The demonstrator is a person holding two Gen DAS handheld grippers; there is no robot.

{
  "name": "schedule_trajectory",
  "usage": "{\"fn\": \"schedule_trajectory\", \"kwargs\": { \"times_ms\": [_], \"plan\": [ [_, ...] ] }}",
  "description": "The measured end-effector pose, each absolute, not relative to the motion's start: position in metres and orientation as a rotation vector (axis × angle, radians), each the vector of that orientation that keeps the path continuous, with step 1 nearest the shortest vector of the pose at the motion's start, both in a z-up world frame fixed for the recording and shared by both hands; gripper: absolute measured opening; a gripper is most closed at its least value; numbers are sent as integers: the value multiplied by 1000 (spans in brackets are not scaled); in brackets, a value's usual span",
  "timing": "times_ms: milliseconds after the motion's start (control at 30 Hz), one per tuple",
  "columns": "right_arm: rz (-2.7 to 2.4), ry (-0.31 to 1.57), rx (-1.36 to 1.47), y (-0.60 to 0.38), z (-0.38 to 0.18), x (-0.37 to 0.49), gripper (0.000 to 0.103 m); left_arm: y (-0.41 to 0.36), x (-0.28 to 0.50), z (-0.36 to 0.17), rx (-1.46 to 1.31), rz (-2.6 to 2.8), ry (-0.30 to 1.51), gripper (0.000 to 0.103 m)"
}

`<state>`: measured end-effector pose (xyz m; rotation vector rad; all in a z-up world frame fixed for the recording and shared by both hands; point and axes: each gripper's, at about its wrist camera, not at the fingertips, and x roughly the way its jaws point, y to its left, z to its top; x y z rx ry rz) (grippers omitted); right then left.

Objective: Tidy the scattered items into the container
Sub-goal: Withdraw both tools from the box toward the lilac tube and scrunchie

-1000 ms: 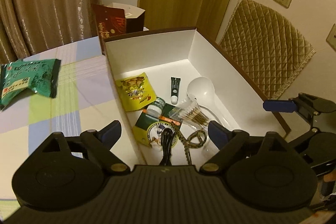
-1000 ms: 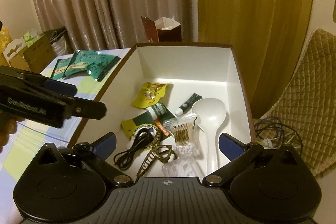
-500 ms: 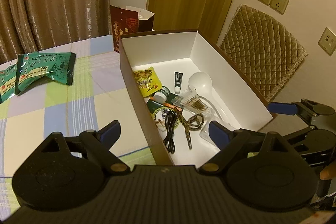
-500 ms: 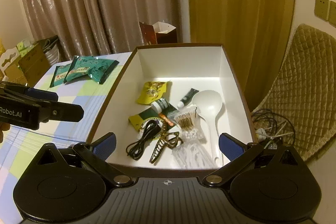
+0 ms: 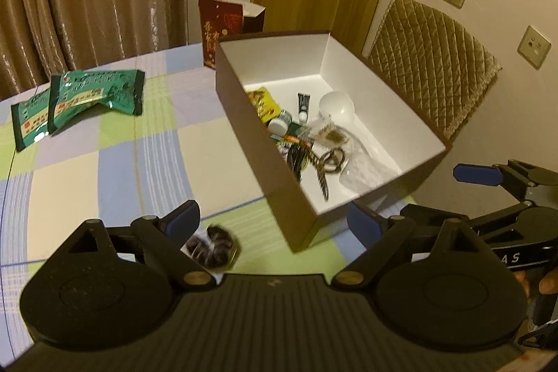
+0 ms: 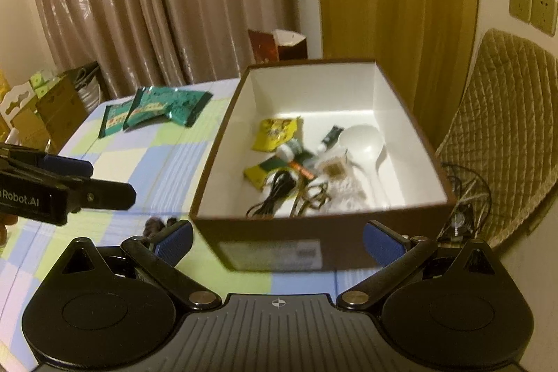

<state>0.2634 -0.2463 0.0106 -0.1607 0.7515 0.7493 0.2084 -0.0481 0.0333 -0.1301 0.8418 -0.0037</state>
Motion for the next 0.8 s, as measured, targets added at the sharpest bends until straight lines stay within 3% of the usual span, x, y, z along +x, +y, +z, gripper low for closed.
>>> {"fn": "schedule_trajectory", "kwargs": {
  "times_ms": [400, 733, 800],
  "plan": [
    [703, 848, -138, -257, -22, 229, 101, -26, 161, -3, -96, -94, 877, 87],
    [627, 984, -150, -277, -63, 220, 101, -11, 156, -62, -27, -149, 953, 74],
    [616, 1000, -147, -281, -68, 222, 101, -10, 163, -74, 12, -149, 968, 64]
  ]
}}
